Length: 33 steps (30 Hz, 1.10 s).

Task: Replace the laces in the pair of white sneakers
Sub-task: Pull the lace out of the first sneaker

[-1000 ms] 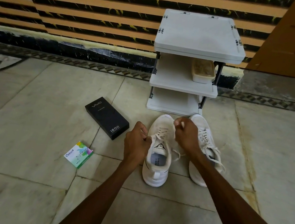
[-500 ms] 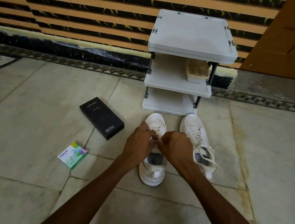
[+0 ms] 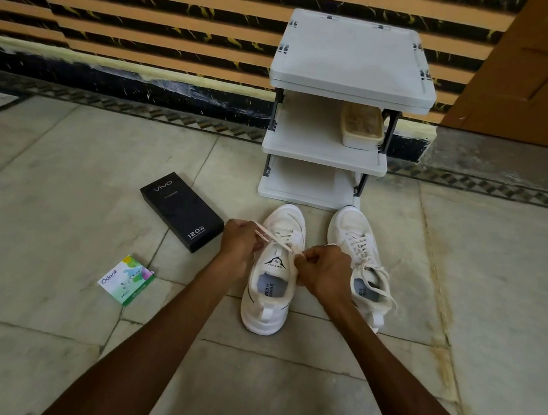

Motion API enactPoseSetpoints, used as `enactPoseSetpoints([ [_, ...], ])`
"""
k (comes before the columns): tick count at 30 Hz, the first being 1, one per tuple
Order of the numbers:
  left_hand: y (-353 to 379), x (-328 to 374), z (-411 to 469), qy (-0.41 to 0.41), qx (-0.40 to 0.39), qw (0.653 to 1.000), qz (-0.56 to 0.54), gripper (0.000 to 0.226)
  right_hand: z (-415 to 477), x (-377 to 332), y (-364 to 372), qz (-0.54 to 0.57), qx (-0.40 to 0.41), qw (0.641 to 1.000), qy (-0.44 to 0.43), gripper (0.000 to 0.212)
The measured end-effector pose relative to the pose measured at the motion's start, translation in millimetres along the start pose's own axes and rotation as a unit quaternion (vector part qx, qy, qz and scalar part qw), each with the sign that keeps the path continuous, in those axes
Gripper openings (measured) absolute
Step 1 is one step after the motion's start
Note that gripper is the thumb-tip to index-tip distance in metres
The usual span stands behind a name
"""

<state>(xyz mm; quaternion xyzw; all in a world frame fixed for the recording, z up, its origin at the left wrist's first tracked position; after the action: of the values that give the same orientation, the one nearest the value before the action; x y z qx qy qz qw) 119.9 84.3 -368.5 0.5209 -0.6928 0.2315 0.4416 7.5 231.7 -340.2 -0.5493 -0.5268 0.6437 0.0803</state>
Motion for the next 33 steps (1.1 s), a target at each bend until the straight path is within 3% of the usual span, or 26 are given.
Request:
enactPoseSetpoints([
  [3,10,13,-4,0.068,-0.061,0.992,0.082,0.014,-1,1,-1,-0.007,0.008,1.000,0.009,0.018],
  [5,13,30,-8,0.158,-0.114,0.955,0.225,0.017,-1,0,-1,-0.011,0.011,1.000,0.004,0.019],
  [8,22,35,-21,0.257,-0.186,0.834,0.452,0.030,-2,-4,0,-0.008,0.010,1.000,-0.005,0.018],
  [10,33,34,-30,0.334,-0.175,0.733,0.566,0.031,-2,-5,-1,-0.010,0.013,1.000,-0.005,0.016],
  [11,39,36,-35,0.365,-0.160,0.712,0.578,0.027,-1,-5,-1,-0.013,0.014,1.000,-0.005,0.016],
  [12,41,41,-37,0.376,-0.135,0.740,0.541,0.022,-2,-5,-1,-0.015,0.015,1.000,-0.006,0.016],
  [13,38,49,-34,0.346,-0.103,0.819,0.447,0.020,-2,-6,-2,-0.016,0.017,1.000,-0.008,0.017],
  [14,29,53,-28,0.269,-0.071,0.915,0.292,0.022,-2,-7,-2,-0.019,0.018,1.000,-0.011,0.017],
  [15,19,52,-20,0.159,-0.044,0.981,0.101,0.025,-1,-7,-2,-0.023,0.017,1.000,-0.012,0.017],
  [16,13,46,-16,0.048,-0.032,0.993,-0.098,0.028,-1,-7,-2,-0.026,0.014,0.999,-0.010,0.017],
  [17,14,40,-15,-0.031,-0.040,0.963,-0.266,0.029,0,-7,-1,-0.027,0.011,1.000,-0.007,0.016],
  [18,14,37,-13,-0.066,-0.049,0.927,-0.366,0.027,0,-6,-1,-0.025,0.008,1.000,-0.004,0.016],
  [19,14,36,-11,-0.068,-0.069,0.919,-0.383,0.025,0,-5,-1,-0.022,0.005,1.000,-0.003,0.016],
  [20,14,38,-12,-0.042,-0.098,0.938,-0.329,0.023,0,-4,-1,-0.021,0.005,1.000,-0.004,0.016],
  [22,20,41,-19,0.068,-0.156,0.982,-0.082,0.020,1,-3,-1,-0.022,0.005,1.000,-0.003,0.016],
  [23,24,42,-22,0.141,-0.175,0.971,0.076,0.021,1,-2,-1,-0.022,0.006,1.000,-0.003,0.016],
  [24,29,42,-24,0.210,-0.183,0.934,0.224,0.025,1,-2,-1,-0.020,0.005,1.000,-0.002,0.016],
  [26,38,35,-26,0.294,-0.176,0.826,0.448,0.028,3,-2,0,-0.015,0.003,1.000,-0.001,0.016],
  [28,47,23,-35,0.350,-0.160,0.711,0.588,0.029,3,-2,2,-0.003,-0.004,1.000,-0.002,0.017],
  [29,50,19,-38,0.374,-0.156,0.691,0.599,0.029,4,-1,3,0.003,-0.006,1.000,-0.001,0.018],
  [30,51,20,-42,0.389,-0.151,0.713,0.564,0.026,4,0,3,0.008,-0.006,1.000,0.000,0.018],
  [31,46,29,-44,0.387,-0.126,0.774,0.486,0.019,5,1,3,0.013,-0.004,1.000,0.004,0.018],
  [33,20,46,-34,0.320,-0.004,0.911,0.262,0.007,5,2,2,0.017,-0.003,1.000,0.010,0.016],
])
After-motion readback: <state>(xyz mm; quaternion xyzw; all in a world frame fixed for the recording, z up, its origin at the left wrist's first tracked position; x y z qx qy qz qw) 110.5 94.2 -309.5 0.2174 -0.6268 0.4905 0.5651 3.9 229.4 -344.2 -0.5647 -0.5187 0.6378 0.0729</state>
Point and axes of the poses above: each hand's wrist, its own z-axis towards the middle knuckle, its own y-axis out of the palm, x = y × z, the point moved 7 cm from there along z, towards the middle knuckle, and after that the axes turned 10 degrees about -z, right-handed, at the moved point
